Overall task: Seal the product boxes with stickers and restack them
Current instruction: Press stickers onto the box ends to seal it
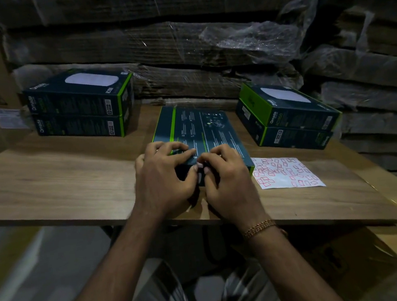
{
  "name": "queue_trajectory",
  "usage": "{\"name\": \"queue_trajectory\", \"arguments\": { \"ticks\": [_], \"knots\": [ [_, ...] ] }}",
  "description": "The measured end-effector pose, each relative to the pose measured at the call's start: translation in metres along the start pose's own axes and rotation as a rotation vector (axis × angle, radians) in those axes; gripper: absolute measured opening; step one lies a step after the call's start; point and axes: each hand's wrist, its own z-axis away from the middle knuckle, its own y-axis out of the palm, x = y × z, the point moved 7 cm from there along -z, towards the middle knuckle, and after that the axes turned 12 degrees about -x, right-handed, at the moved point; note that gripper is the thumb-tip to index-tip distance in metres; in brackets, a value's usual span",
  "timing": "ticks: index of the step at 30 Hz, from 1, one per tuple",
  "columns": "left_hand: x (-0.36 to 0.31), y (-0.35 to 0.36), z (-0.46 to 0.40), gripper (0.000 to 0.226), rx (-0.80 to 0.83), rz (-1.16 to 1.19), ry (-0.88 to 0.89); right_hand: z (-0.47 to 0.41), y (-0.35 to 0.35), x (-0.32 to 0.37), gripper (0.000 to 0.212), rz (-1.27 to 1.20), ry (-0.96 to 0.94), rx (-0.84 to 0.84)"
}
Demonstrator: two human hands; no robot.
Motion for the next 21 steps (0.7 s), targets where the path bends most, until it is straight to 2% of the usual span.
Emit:
{"name": "queue_trajectory", "arguments": {
  "ticks": [7,21],
  "knots": [
    [-0.0017,-0.002,-0.0002,0.047,-0.01,0.043,-0.013,-0.0056,-0.0008,-0.0046,0.01,-0.065,0.031,-0.076],
    [-0.004,-0.0008,0.0002,0.048,-0.024,0.008,0.019,-0.0065,-0.0053,-0.0041,0.009,-0.093,0.079,-0.062]
  ]
}}
